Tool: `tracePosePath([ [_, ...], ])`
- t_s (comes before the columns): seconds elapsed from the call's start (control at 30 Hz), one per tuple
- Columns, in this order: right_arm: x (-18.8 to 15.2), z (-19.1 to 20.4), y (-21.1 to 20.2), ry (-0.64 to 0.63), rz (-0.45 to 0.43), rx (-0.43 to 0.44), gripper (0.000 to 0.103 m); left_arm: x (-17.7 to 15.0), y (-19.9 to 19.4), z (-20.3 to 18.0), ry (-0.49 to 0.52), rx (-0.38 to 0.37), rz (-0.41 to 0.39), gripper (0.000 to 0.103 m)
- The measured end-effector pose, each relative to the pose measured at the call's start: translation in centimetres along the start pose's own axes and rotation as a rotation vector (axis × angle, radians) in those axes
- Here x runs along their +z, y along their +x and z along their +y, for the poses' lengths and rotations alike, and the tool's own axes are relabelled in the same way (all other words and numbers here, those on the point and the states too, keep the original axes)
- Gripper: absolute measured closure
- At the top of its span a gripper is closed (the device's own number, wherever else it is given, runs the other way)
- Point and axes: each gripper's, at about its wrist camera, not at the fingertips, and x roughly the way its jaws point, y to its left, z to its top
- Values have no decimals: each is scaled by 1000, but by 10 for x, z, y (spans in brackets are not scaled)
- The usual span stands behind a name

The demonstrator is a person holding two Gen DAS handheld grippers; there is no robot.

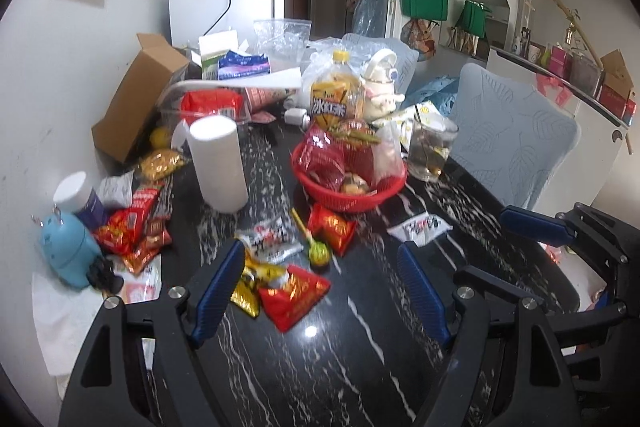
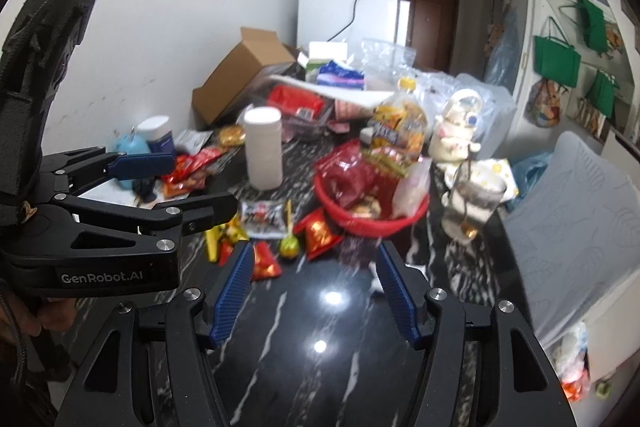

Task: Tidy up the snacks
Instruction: 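Withdraw both open grippers from the basket back over the table, then grasp the red packet with the right gripper while the left grasps the yellow bag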

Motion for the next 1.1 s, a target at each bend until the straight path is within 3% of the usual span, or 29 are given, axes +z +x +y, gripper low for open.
tracePosePath([
  [0.3,-22,13,20,-10,77,52,37,-36,15,20,-79,-1,76,25],
  [0.6,-41,18,56,9,164,137,37,-59,30,35,-113,-12,91,25],
  [0.83,-45,22,86,11,226,196,36,-63,44,47,-116,9,113,25],
  [1.1,-37,28,123,2,262,245,27,-58,57,72,-130,-14,136,25],
])
